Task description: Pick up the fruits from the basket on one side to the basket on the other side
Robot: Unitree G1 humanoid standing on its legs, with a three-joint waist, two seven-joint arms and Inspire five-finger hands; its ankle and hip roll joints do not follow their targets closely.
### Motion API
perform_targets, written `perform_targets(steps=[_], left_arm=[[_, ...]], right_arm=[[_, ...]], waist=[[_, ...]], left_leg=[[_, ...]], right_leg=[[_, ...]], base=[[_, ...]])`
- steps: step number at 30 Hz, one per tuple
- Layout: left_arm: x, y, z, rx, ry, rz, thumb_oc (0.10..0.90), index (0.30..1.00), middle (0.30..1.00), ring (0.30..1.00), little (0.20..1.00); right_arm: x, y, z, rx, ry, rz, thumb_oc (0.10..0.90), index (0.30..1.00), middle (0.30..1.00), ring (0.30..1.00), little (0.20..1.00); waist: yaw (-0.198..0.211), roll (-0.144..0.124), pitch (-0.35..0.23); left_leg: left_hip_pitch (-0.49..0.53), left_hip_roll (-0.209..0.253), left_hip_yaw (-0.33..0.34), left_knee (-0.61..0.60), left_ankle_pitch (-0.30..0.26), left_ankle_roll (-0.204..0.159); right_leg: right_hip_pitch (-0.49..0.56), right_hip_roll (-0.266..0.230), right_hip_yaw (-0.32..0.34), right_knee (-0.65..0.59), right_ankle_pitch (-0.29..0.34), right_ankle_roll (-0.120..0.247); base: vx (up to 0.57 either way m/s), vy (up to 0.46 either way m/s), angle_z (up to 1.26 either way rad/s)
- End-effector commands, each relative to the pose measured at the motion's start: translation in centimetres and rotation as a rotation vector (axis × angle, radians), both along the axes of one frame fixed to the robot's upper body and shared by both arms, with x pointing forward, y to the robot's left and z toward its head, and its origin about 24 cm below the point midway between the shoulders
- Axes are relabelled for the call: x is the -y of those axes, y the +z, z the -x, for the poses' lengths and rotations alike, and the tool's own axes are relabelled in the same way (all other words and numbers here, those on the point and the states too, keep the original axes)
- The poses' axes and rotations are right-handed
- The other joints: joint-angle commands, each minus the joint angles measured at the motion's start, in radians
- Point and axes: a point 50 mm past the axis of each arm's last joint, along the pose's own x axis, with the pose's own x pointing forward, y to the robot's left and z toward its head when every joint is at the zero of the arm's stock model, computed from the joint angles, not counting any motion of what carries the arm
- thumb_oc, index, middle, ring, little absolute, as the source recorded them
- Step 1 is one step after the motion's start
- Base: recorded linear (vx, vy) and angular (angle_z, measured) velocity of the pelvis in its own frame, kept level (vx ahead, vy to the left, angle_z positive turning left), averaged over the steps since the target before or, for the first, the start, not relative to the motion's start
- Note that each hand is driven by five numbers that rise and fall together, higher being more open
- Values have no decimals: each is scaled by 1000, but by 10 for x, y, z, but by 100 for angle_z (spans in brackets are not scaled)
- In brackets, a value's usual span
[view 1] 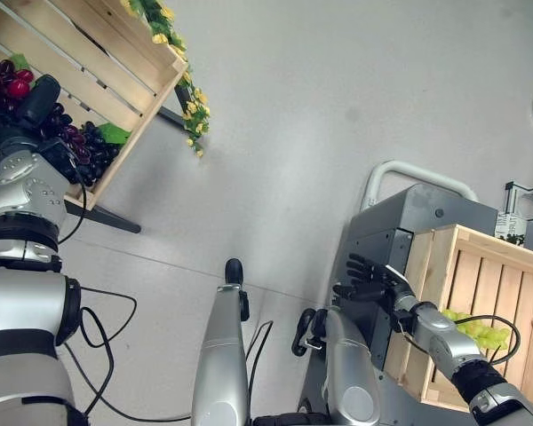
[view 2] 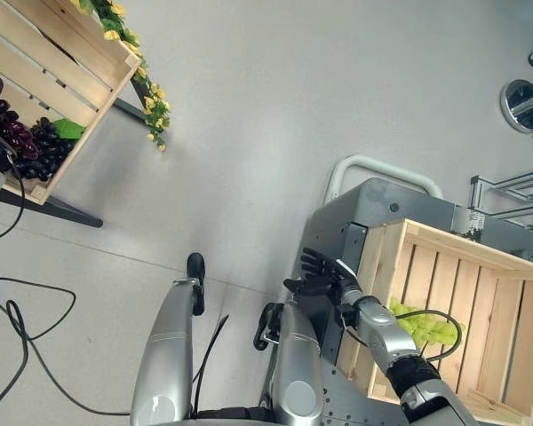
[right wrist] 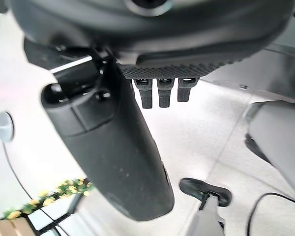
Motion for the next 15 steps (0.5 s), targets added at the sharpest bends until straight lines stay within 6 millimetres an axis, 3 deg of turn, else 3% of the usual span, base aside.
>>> perform_targets(steps=[1,3,5,15], left_arm=[[-15,94,28,259,94,-152,400,300,300,300,300],[-18,99,31,258,123,-157,400,300,300,300,300],[-21,105,34,216,127,-181,800,900,900,900,900],[-10,116,29,12,183,-442,800,900,900,900,900]], right_arm=[[0,13,-5,119,-41,-73,800,900,900,900,900],[-1,10,-3,114,-45,-75,800,900,900,900,900],[-1,5,1,108,-51,-82,800,900,900,900,900],[-8,16,-9,141,-35,-102,800,900,900,900,900]], waist=[[11,12,-18],[10,3,-15],[14,-5,-14],[28,-6,-15]], left_leg=[[173,23,53,43,-231,23],[162,22,47,49,-234,26],[151,20,42,49,-235,29],[169,9,38,15,-230,35]], right_leg=[[-60,36,60,-58,310,1],[-67,43,59,-60,317,2],[-73,50,59,-63,329,3],[-58,49,39,-83,350,8]], base=[[-5,-35,5],[0,0,0],[-20,-40,3],[-43,-46,4]])
